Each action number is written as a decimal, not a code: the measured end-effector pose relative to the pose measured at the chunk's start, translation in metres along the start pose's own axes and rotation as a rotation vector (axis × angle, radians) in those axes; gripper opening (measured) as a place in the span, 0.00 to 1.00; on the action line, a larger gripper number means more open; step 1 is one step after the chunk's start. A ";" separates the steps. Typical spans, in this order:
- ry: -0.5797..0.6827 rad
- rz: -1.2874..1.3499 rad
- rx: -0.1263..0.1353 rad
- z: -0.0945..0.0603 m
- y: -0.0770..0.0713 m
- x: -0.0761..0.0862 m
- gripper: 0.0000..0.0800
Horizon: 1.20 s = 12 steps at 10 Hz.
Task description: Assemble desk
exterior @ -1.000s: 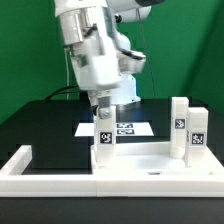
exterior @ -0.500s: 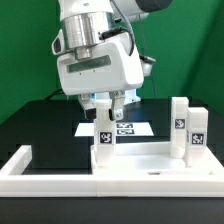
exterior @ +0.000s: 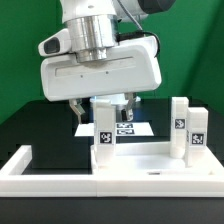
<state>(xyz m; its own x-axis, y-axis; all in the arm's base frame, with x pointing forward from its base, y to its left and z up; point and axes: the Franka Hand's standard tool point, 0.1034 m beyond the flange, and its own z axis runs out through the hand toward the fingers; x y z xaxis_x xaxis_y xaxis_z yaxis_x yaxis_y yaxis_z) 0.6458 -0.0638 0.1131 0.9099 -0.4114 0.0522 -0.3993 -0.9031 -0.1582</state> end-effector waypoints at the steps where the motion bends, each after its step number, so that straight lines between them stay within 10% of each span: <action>1: 0.000 0.000 0.000 0.000 0.000 0.000 0.66; 2: 0.000 0.076 0.001 0.000 0.000 0.000 0.66; 3: 0.000 0.157 0.000 0.000 0.000 0.000 0.37; 12: -0.039 1.307 0.022 0.001 0.012 0.004 0.37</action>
Offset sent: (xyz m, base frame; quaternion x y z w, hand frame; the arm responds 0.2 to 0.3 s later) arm 0.0000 0.0000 0.0000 0.0000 0.0000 0.1296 0.9916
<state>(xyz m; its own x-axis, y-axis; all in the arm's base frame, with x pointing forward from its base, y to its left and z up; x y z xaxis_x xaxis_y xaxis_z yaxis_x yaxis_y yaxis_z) 0.6448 -0.0762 0.1107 -0.1436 -0.9732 -0.1797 -0.9832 0.1610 -0.0862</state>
